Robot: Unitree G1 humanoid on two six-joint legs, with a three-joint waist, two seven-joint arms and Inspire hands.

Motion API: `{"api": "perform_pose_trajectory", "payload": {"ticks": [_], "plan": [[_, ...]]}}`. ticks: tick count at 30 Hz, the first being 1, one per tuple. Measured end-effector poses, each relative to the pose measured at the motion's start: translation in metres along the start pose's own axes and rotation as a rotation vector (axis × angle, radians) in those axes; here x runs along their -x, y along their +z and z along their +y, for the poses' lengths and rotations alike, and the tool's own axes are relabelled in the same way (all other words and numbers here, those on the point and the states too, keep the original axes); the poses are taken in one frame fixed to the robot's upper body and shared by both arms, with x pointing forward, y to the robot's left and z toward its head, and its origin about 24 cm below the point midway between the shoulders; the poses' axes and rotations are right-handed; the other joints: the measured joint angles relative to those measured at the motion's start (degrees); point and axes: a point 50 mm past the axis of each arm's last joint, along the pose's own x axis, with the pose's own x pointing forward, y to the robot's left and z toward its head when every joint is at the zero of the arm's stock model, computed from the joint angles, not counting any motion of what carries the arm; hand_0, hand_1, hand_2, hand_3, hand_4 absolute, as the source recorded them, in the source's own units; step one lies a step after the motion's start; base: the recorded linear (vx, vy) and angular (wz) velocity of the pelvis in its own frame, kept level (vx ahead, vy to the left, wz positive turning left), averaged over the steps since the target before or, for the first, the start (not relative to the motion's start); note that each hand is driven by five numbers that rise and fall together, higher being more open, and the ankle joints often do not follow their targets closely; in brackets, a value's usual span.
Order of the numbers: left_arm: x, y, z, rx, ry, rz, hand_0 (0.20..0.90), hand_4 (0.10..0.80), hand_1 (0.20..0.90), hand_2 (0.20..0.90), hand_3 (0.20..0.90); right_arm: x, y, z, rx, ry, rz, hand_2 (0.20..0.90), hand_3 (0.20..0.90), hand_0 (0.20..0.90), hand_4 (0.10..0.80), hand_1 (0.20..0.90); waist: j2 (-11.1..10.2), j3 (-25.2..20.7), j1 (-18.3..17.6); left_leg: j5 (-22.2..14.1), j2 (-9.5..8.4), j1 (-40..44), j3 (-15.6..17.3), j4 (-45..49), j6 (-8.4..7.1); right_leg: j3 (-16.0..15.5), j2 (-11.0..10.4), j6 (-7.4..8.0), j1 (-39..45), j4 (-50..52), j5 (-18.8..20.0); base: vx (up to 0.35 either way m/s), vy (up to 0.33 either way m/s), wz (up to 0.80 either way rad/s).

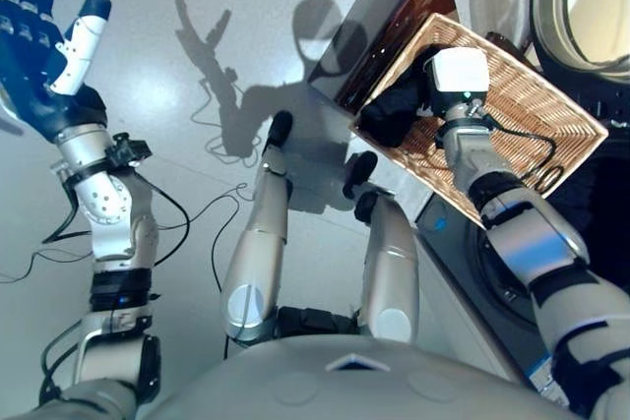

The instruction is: Pick up the clothes and place them into the washing machine

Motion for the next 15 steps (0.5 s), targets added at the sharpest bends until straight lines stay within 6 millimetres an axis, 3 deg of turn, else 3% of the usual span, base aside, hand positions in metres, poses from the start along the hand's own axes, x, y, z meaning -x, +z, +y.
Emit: {"api": "perform_pose_trajectory", "payload": {"ticks": [10, 15], "plan": [[-0.002, 0.001, -0.002, 0.005, -0.002, -0.007, 0.900, 0.800, 0.900, 0.900, 0.900, 0.002, -0.001, 0.003, -0.019, 0.011, 0.010, 0.200, 0.200, 0.200, 0.300, 0.200, 0.00, 0.00, 0.16, 0.35, 0.10, 0.32, 0.02, -0.44, 0.02, 0.04, -0.13, -0.09, 0.33, -0.62, 0.62, 0.005, 0.013, -0.01], [-0.004, 0.002, -0.005, 0.015, -0.014, -0.013, 0.900, 0.800, 0.900, 0.900, 0.900, 0.008, -0.003, 0.013, -0.097, 0.041, 0.053, 0.200, 0.200, 0.200, 0.300, 0.200, 0.02, 0.06, 0.25, 0.95, 0.58, 5.68, 1.29, -3.24, 0.65, 0.47, -0.13, 0.22, 5.24, -3.64, 1.57, -0.015, 0.064, -0.08]]}}
